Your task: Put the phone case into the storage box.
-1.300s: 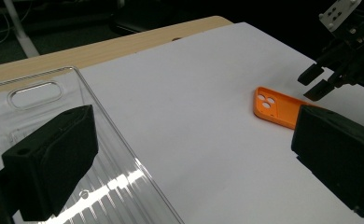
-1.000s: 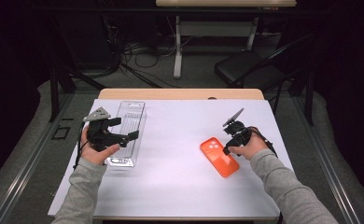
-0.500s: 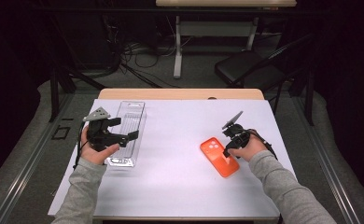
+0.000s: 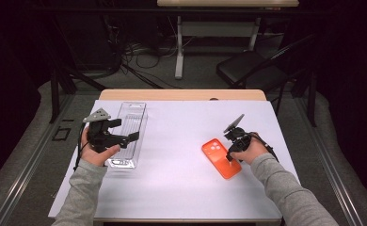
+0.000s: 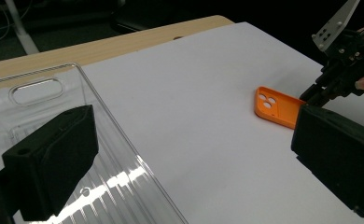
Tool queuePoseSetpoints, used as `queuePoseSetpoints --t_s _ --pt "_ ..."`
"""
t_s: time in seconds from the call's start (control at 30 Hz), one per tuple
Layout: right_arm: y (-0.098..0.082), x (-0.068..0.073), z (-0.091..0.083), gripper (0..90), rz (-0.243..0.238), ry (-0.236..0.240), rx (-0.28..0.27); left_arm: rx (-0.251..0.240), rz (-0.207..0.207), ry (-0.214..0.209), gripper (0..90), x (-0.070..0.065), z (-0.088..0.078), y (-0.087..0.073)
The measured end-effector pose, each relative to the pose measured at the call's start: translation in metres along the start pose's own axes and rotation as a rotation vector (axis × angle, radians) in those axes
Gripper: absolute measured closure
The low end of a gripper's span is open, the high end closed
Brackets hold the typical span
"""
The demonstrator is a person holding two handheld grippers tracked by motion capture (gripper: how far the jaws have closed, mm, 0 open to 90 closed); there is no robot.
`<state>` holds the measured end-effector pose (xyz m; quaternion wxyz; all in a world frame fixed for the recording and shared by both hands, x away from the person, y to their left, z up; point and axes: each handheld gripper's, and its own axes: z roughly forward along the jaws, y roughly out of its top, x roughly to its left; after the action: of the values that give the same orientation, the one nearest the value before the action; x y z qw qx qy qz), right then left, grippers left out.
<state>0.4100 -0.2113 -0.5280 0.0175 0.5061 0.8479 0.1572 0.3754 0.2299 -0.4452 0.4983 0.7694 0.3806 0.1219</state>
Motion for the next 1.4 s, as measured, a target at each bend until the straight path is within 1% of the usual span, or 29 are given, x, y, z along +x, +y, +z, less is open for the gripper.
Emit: queuePoseSetpoints --t_s 0.03,0.17,0.2,0.23,0.5,0.8,0.83,0.87,0.97,1.03,1.07,1.1,1.13,1.23,1.27,1.3,1.4 --pt "-0.0004 0.0010 0.0002 70.8 0.014 0.002 0.004 0.000 0.000 0.000 0.9 0.0000 0.0000 0.0000" --pt "0.0032 -0.0001 -0.0059 72.4 -0.037 -0.040 0.108 0.000 -0.001 0.000 0.9 0.0002 0.0002 -0.0001" --pt "0.0032 -0.0001 -0.0059 72.4 -0.037 -0.040 0.108 0.000 -0.001 0.000 0.9 0.0002 0.0002 -0.0001" --pt "0.0043 -0.0004 -0.0074 74.4 -0.053 -0.050 0.134 0.001 -0.001 0.000 1.0 0.0003 0.0003 -0.0002" --pt "0.0030 -0.0011 -0.0062 79.7 -0.061 -0.057 0.145 -0.005 -0.007 0.005 1.0 0.0008 -0.0006 -0.0004" --pt "0.0025 -0.0021 -0.0062 84.4 -0.075 -0.070 0.163 -0.002 -0.005 0.005 1.4 0.0013 -0.0002 -0.0006" --pt "0.0009 -0.0016 -0.0043 85.5 -0.051 -0.059 0.139 -0.002 -0.006 0.003 1.4 0.0014 -0.0002 -0.0007" --pt "0.0008 -0.0017 -0.0043 85.7 -0.053 -0.061 0.139 -0.003 -0.007 0.004 1.4 0.0014 -0.0002 -0.0007" --pt "0.0016 -0.0026 -0.0056 86.1 -0.067 -0.068 0.160 -0.004 -0.008 0.005 1.4 0.0016 -0.0002 -0.0008" --pt "0.0018 -0.0023 -0.0061 86.2 -0.067 -0.070 0.164 -0.004 -0.008 0.005 1.4 0.0016 -0.0002 -0.0009" --pt "-0.0012 -0.0018 -0.0007 86.7 -0.049 -0.046 0.084 -0.002 -0.007 0.005 1.5 0.0017 -0.0002 -0.0010" --pt "-0.0012 -0.0018 -0.0007 86.7 -0.049 -0.046 0.084 -0.002 -0.007 0.005 1.4 0.0017 -0.0002 -0.0010" --pt "-0.0020 -0.0011 0.0003 86.8 -0.036 -0.042 0.070 -0.002 -0.007 0.006 1.4 0.0017 -0.0001 -0.0010" --pt "0.0014 -0.0019 -0.0052 88.3 -0.065 -0.072 0.153 -0.003 -0.010 0.005 1.4 0.0022 -0.0003 -0.0012" --pt "0.0014 -0.0019 -0.0052 88.3 -0.065 -0.072 0.153 -0.003 -0.010 0.005 1.4 0.0022 -0.0003 -0.0012" --pt "0.0026 -0.0021 -0.0067 88.5 -0.076 -0.082 0.178 -0.002 -0.011 0.006 1.4 0.0023 -0.0005 -0.0011" --pt "0.0026 -0.0020 -0.0067 88.6 -0.075 -0.083 0.178 0.000 -0.010 0.007 1.4 0.0024 -0.0009 -0.0010"
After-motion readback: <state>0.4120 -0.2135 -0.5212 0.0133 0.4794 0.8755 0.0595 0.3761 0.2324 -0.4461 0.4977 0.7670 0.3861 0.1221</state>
